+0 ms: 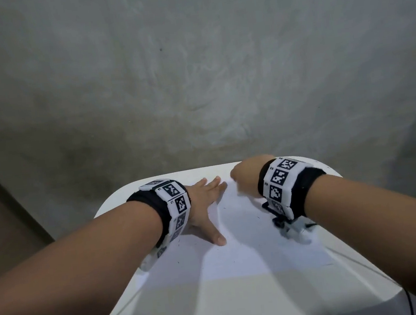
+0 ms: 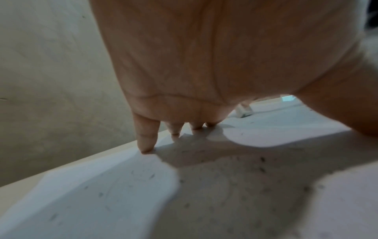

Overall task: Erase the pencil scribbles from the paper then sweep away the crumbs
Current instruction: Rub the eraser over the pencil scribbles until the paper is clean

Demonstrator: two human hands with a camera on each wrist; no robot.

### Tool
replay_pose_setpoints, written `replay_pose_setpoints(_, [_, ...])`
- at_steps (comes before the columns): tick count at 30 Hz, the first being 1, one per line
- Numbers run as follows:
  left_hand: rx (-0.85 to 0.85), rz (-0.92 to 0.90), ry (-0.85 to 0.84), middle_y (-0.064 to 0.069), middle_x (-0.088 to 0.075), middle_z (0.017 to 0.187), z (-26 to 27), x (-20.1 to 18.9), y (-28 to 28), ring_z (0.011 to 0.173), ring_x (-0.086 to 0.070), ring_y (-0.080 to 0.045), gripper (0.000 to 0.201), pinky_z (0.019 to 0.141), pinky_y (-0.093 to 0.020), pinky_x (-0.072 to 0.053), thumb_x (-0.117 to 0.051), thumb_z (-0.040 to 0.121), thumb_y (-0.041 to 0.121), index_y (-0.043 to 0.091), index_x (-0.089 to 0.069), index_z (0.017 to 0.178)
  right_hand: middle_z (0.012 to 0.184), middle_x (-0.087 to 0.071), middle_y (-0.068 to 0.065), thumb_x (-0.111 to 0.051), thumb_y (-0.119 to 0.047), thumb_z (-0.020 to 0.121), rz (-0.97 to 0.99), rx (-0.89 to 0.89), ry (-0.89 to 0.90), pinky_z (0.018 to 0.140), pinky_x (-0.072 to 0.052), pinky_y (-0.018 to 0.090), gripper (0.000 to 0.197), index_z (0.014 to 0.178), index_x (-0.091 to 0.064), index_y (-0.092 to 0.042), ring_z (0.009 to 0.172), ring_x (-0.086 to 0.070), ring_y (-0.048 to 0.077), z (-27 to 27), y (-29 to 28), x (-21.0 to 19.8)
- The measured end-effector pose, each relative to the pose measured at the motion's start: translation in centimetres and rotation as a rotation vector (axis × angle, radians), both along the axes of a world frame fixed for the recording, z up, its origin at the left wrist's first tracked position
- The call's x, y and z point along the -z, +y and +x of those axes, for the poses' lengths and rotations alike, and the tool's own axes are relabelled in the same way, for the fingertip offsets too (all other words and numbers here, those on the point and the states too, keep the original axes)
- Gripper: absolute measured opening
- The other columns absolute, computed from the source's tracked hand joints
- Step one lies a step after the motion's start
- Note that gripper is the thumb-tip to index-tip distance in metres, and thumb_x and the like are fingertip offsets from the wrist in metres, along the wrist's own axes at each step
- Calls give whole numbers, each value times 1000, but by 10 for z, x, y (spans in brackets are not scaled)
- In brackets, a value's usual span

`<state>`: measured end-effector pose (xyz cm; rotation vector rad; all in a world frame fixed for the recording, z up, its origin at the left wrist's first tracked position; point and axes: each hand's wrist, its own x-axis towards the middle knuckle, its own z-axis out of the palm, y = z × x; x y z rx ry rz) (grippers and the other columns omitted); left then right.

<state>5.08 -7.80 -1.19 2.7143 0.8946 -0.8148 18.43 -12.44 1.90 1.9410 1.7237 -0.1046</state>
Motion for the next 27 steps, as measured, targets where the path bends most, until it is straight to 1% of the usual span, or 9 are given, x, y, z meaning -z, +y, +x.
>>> replay_pose_setpoints(1, [0,5,6,11,28,156,0,0,-1,147,20,-17,135,119,-54,-4,-69,62,75,31,25,148,106,-67,-1,-63,-29,84,27,28,-35,82,-53,38,17,97,-60,-19,95,-65,29,3,-1,-2])
replay_pose_setpoints(6, [-33,-41,-72,11,24,158,1,-1,-2,146,20,-17,134,119,-54,-6,-77,60,67,38,18,150,125,-61,7,-54,-22,94,-22,-132,86,86,-44,31,36,129,-57,-12,107,-60,26,-19,-24,-4])
replay_pose_setpoints(10, [-15,5,-6,12,28,156,-1,2,0,147,19,-16,135,118,-52,-4,-70,61,75,32,24,148,102,-67,-4,-62,-26,85,51,-9,16,81,-56,38,18,101,-62,-19,88,-65,21,6,-5,-6])
replay_pose_setpoints(13, [-56,-19,-72,10,23,159,-1,2,-3,147,18,-15,137,119,-51,-7,-77,59,67,35,21,149,118,-63,4,-57,-23,92,-33,-62,115,90,-47,33,31,123,-59,-15,111,-61,25,-14,-16,-3])
replay_pose_setpoints(15, [-84,-39,-99,9,21,159,0,2,-2,147,18,-14,137,120,-51,-8,-80,58,64,36,17,150,120,-64,4,-55,-23,94,-68,-131,196,83,-43,29,37,129,-57,-15,106,-61,23,-21,-19,6])
replay_pose_setpoints(17, [-38,-45,-82,11,22,159,0,1,-1,147,18,-18,136,118,-56,-8,-79,58,66,40,20,148,115,-67,1,-60,-26,89,-51,-95,203,74,-45,26,37,125,-59,-20,99,-63,21,-13,-16,7])
replay_pose_setpoints(19, [-13,-31,-62,11,24,158,1,-1,-3,147,17,-21,136,117,-58,-7,-77,59,69,40,24,146,122,-63,2,-59,-25,90,19,-84,131,68,-43,23,37,127,-56,-22,109,-61,22,-6,-17,8])
replay_pose_setpoints(23, [-26,9,-56,9,25,158,1,0,-8,147,18,-18,130,120,-48,-3,-75,66,64,31,18,151,127,-57,16,-53,-21,96,15,-166,294,83,-42,36,36,130,-53,-9,114,-55,34,-28,-40,4])
replay_pose_setpoints(27, [-13,12,-9,12,29,156,-1,0,-4,146,20,-17,132,119,-52,-3,-70,64,73,30,22,149,111,-65,1,-55,-24,92,20,-77,104,72,-40,28,25,115,-59,-15,96,-61,23,0,-25,-9])
